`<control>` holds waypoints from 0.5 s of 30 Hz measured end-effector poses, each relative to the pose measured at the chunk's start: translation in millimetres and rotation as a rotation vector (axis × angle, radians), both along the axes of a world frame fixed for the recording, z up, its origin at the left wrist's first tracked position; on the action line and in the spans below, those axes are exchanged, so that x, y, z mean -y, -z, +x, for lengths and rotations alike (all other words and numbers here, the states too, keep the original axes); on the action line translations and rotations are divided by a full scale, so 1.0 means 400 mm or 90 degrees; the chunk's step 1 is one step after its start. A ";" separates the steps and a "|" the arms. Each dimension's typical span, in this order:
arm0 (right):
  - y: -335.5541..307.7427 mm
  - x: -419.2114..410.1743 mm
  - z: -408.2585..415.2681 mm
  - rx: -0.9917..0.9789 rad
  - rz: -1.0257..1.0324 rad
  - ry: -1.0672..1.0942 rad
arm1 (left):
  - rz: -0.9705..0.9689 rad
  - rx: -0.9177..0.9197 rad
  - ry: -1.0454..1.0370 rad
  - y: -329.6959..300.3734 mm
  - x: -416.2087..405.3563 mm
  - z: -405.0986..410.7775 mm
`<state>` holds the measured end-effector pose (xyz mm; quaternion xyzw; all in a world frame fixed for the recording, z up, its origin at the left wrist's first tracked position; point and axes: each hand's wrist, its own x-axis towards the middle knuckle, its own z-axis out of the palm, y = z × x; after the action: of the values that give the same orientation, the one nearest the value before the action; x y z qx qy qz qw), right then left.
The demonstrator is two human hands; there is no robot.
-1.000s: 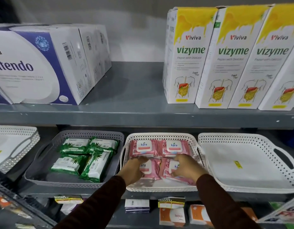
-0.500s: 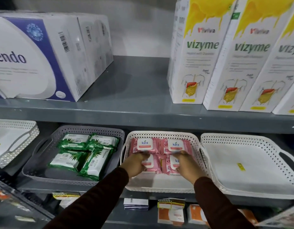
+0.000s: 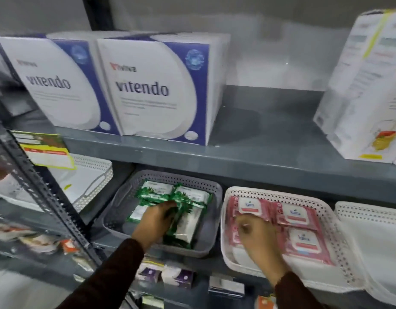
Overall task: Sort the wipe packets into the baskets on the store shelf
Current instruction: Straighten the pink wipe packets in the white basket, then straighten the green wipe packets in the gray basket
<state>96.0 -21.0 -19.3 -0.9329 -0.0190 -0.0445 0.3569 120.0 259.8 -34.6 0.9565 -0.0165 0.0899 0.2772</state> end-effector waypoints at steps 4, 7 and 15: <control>-0.011 -0.277 0.032 -0.006 -0.052 -0.057 | 0.052 -0.098 -0.053 0.015 -0.169 0.027; -0.003 -0.397 0.086 -0.087 -0.163 -0.018 | 0.129 -0.119 -0.121 0.023 -0.202 0.051; 0.064 -0.484 0.117 -0.286 -0.290 0.104 | 0.291 -0.214 0.118 0.024 -0.184 0.072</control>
<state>142.7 172.5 -45.0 -0.9737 0.1259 0.1392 0.1294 148.8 333.2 -44.1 0.9900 -0.0772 -0.1012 0.0608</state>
